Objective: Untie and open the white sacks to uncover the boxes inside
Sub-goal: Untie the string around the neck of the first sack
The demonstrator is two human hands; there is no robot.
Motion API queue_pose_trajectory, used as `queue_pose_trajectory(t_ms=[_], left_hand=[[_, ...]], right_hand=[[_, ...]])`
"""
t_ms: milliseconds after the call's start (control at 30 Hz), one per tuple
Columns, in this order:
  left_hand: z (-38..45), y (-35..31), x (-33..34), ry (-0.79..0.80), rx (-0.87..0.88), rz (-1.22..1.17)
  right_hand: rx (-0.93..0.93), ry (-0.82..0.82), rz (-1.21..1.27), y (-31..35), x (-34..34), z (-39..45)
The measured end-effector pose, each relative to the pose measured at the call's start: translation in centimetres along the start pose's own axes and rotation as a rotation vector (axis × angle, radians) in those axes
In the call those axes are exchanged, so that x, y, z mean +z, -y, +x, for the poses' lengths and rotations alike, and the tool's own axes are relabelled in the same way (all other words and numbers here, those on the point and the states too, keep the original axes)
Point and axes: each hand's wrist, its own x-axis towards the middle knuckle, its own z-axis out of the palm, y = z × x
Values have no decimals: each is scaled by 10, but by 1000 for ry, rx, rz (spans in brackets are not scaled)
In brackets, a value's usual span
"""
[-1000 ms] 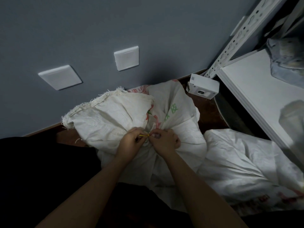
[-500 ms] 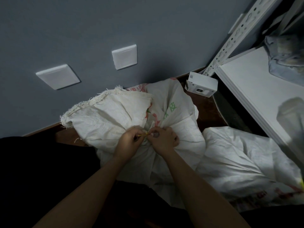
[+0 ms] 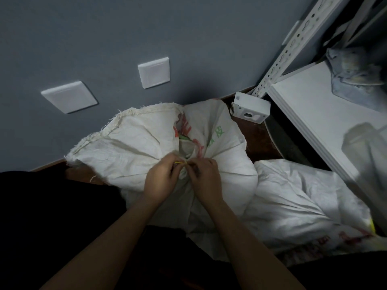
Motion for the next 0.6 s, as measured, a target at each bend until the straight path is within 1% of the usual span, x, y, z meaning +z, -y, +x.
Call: queue_pose_trajectory(t_ms=[133,200,300,367,433,533,600], left_hand=[[-1,-7,-6,11,29,1],[-2,-9,-8,22,59,4],[-4,-13,-10,20,90,8],[-5,-15,-11,1,75,5],[-6,-14,-12,-2,57,12],[-4,-13,-14,53,51,39],[-4,-14,-16,68,69,48]], right_hand=[[110,2,58,3,-4,-3],[131,26,28,7,-7,-2],[173,127,-69,13,-10,2],[212,184,-73,13,-10,7],[258,192,-20,11,-10,11],[360,251,73,8,-15,15],[397,267,95,6,-17,16]])
